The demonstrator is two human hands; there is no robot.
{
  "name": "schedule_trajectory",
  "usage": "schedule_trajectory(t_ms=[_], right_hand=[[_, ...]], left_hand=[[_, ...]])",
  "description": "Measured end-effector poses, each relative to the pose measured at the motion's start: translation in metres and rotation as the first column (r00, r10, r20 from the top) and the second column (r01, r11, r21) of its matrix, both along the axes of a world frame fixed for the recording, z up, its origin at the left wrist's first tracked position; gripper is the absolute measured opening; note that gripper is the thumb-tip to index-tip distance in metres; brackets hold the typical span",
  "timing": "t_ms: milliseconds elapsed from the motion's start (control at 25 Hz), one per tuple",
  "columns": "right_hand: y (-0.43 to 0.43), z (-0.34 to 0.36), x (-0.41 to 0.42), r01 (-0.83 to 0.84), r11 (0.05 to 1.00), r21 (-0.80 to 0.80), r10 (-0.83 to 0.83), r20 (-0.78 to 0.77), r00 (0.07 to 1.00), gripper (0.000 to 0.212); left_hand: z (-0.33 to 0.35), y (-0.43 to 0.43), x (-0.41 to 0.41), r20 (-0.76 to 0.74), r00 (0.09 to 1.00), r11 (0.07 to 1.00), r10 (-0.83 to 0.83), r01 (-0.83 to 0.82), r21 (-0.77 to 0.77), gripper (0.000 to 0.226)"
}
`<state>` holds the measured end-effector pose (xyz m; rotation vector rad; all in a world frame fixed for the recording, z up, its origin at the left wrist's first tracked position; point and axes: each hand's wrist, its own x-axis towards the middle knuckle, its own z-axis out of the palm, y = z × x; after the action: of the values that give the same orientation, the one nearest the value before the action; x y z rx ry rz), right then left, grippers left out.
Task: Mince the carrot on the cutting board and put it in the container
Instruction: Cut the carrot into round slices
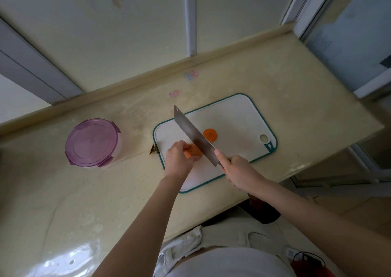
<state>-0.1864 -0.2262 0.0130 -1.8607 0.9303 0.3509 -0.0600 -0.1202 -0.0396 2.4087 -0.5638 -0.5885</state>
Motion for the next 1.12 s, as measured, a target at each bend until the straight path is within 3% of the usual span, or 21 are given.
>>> schedule_trajectory(t_ms=[600, 720, 880, 1120], right_hand=[[-0.001, 0.033, 0.034, -0.14, 0.989, -0.043, 0.123, -0.267, 0.956, 0.06], [-0.001, 0.036, 0.05, -0.195, 0.979, -0.059, 0.174, -0.256, 0.951, 0.049], [-0.006, 0.031, 0.057, -0.17, 0.983, -0.067, 0.147, -0.267, 0.952, 0.07], [-0.012, 0.04, 0.033, -0.162, 0.987, -0.002, 0.154, -0.293, 0.944, 0.07]], left_hand=[[0.001, -0.001, -0.009, 0.032, 0.999, 1.0, -0.008, 0.008, -0.002, 0.027], [0.001, -0.002, -0.009, 0.021, 1.0, 1.0, -0.002, 0.002, -0.004, 0.027], [-0.001, 0.0, -0.005, 0.026, 1.0, 1.0, -0.001, 0.001, -0.016, 0.03], [0.003, 0.0, 0.002, -0.033, 0.999, 0.999, 0.031, -0.032, -0.029, 0.032]])
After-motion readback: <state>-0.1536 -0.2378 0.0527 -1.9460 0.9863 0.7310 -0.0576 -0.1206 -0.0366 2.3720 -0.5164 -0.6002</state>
